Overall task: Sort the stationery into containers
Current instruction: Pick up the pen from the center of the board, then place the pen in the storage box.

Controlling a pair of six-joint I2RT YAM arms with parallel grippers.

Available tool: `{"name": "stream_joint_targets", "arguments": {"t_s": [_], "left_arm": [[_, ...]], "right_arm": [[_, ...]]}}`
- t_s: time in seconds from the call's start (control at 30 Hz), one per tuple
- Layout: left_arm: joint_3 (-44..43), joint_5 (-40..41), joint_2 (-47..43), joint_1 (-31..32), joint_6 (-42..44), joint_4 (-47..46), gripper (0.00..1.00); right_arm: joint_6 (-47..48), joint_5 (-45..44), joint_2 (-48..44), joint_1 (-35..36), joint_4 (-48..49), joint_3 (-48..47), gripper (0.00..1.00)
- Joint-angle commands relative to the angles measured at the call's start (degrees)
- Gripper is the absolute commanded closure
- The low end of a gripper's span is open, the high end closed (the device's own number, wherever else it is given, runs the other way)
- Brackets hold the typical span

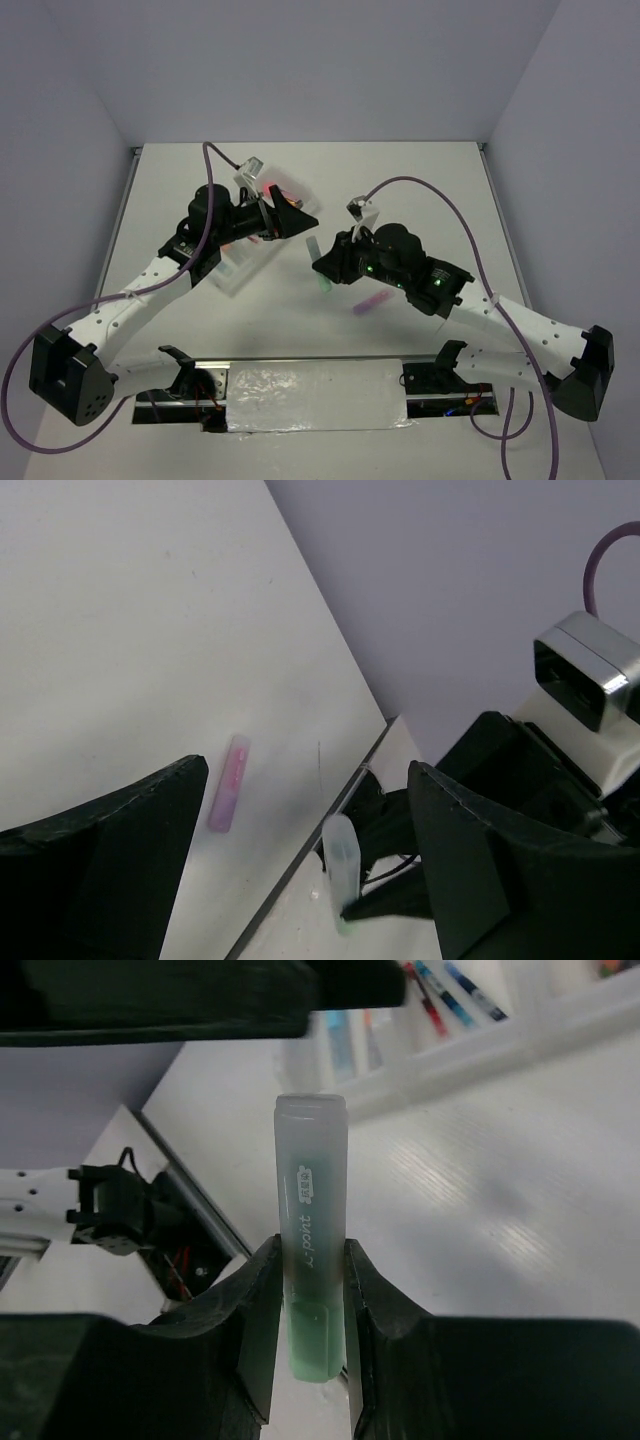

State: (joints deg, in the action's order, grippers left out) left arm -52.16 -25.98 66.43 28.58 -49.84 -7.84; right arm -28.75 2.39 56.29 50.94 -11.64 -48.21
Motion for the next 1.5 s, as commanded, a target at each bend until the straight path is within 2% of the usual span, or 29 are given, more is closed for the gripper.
{"name": "stream_joint_targets", "arguments": {"t_s": [0.0, 0.1, 0.27, 0.33, 0.4, 0.5, 0.57, 0.63, 0.67, 0.7, 0.73, 0.77, 0.8, 0.83, 0.87, 0.9, 0.93, 1.0, 1.03, 1.2, 1.3, 1.33, 1.37, 1.4, 1.47], "left_arm": [[0.31, -1.8, -0.25, 0.69, -2.28, -6.93, 0.07], [1.18, -2.5, -0.34, 1.04, -2.54, -6.84, 0.1], [1.36, -1.45, -2.62, 0.95, -1.49, -3.6, 0.1], [0.84, -0.66, -3.59, 0.95, -0.52, -1.06, 0.18], [0.48, -0.39, -3.86, 1.04, 0.1, 0.01, 0.32], [0.31, -0.57, -3.07, 1.04, 0.27, 0.02, 0.45], [-0.65, -0.65, -2.02, 1.04, 1.32, 0.36, 0.76], [-1.45, 0.13, -1.57, 1.04, 2.38, 2.63, 0.98], [-2.76, 3.1, -1.66, 0.87, 2.91, 4.65, 1.0], [-3.38, 6.0, -1.83, 0.6, 4.39, 7.11, 1.0], [-4.78, 13.86, -2.36, -0.27, 4.84, 14.27, 1.0], [-5.49, 18.55, -2.62, -1.23, 4.76, 18.25, 1.0], [-5.93, 22.86, -2.8, -2.55, 4.41, 22.04, 1.0], [-6.37, 25.86, -2.98, -4.13, 3.97, 25.47, 1.0], [-6.2, 33.02, -3.41, -7.89, 2.83, 30.81, 0.99], [-5.68, 35.1, -3.68, -10.1, 2.48, 32.17, 0.97], [-3.76, 36.07, -4.12, -14.12, 2.56, 32.44, 0.91], [-1.81, 38.62, -5.17, -17.31, 2.82, 31.75, 0.86], [-0.59, 39.76, -4.91, -19.42, 2.82, 31.83, 0.79], [-0.57, 44.26, 0.0, -22.77, 3.44, 30.78, 0.72], [-2.15, 43.64, 4.05, -23.66, 3.18, 30.6, 0.59], [-2.76, 43.56, 4.75, -23.66, 2.91, 31.12, 0.45], [-2.94, 43.38, 5.63, -23.66, 2.65, 31.3, 0.39], [-2.86, 43.47, 5.64, -23.66, 2.39, 31.48, 0.26], [-2.25, 43.82, 4.67, -23.66, 1.68, 31.48, 0.13]], "right_arm": [[1.5, -0.98, 2.32, 3.11, 4.87, -5.05, 0.97], [0.81, -4.22, 4.78, 4.17, 5.14, -7.07, 0.97], [0.36, -10.03, 9.09, 4.17, 1.27, -11.64, 0.97], [0.8, -10.31, 9.62, 4.26, 2.31, -12.26, 0.97], [0.89, -9.52, 9.45, 4.17, 4.33, -12.35, 0.97], [1.59, -7.06, 9.54, 4.69, 6.8, -12.87, 0.96], [2.56, -4.69, 10.06, 5.4, 8.46, -12.97, 0.93], [2.13, -4.33, 9.54, 5.58, 9.87, -12.01, 0.7], [1.6, -5.11, 9.02, 5.58, 10.32, -10.43, 0.53], [1.07, -9.03, 8.31, 5.49, 9.71, -9.63, 0.13], [-0.93, -11.77, 6.74, 5.31, 8.49, -8.5, 0.01], [-2.87, -15.1, 5.94, 4.96, 3.86, -8.14, 0.0], [-5.15, -22.27, 5.15, 3.92, 0.6, -7.87, 0.0], [-10.48, -25.65, 4.45, 3.56, -2.57, -7.69, 0.0], [-13.58, -28.64, 3.22, 3.03, -9.3, -7.34, 0.0], [-17.87, -32.94, 2.6, 2.51, -12.24, -6.99, 0.0], [-19.57, -34.46, 2.07, 2.5, -14.44, -6.64, 0.0], [-22.56, -36.4, 0.31, 2.5, -19.46, -5.06, 0.0], [-24.84, -37.1, -0.65, 2.59, -21.82, -3.93, 0.0], [-29.95, -36.23, -1.71, 2.59, -26.06, 0.03, 0.0], [-33.64, -35.09, -2.59, 2.5, -26.15, 5.04, 0.0], [-36.17, -35.09, -3.2, 2.5, -26.33, 6.01, 0.0], [-37.68, -35.26, -3.38, 2.67, -27.29, 7.58, 0.0], [-40.3, -35.53, -3.73, 2.68, -27.82, 8.21, 0.0], [-43.3, -36.05, -3.56, 2.76, -30.01, 9.0, 0.0]]}}
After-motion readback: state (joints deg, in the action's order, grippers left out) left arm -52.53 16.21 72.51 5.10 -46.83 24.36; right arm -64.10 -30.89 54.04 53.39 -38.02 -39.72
